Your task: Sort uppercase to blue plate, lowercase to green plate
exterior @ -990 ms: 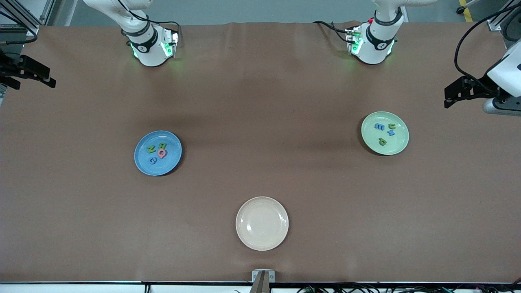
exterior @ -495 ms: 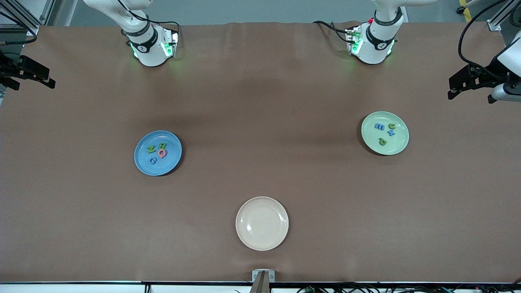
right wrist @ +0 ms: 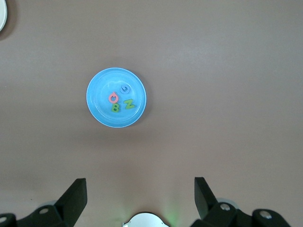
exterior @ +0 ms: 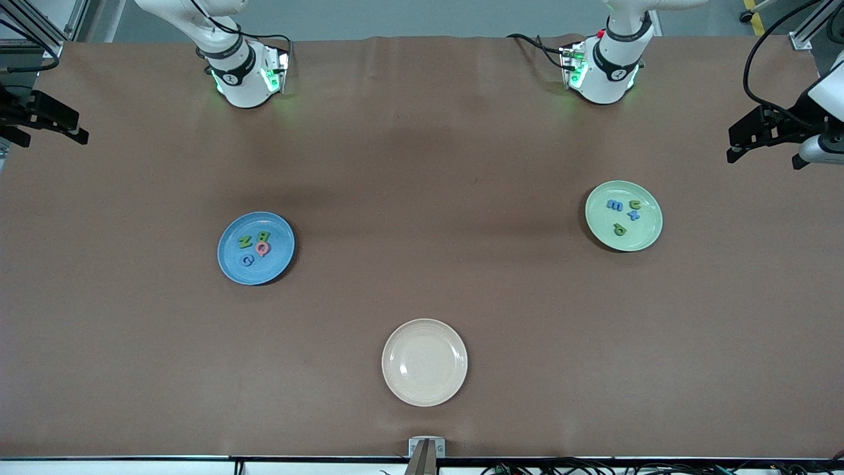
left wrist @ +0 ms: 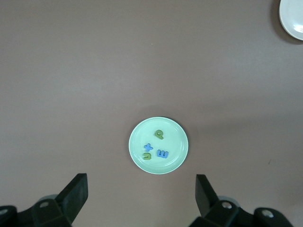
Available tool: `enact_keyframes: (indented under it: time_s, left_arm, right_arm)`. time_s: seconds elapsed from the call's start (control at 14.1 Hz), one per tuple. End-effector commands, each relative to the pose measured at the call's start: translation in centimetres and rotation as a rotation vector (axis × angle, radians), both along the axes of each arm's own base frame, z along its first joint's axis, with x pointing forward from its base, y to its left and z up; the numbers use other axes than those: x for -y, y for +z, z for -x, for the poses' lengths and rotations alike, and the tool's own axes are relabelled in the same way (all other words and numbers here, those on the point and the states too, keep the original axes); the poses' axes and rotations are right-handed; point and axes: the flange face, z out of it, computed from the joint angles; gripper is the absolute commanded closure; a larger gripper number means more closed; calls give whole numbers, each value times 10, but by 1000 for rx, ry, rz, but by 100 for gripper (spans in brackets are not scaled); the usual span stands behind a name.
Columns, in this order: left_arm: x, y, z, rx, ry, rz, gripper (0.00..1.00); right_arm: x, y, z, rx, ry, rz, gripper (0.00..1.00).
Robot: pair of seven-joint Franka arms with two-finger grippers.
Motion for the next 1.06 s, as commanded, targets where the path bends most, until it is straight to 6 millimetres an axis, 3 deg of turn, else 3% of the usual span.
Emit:
enact_keyframes:
  time_s: [0.0,0.99]
  left_arm:
    - [-1,16,5,32,-8,11,0]
    - [2,16,7,17,-2,13,0]
  right_arm:
    - [1,4,6,12,2,11,0]
    - [1,3,6,7,2,10,0]
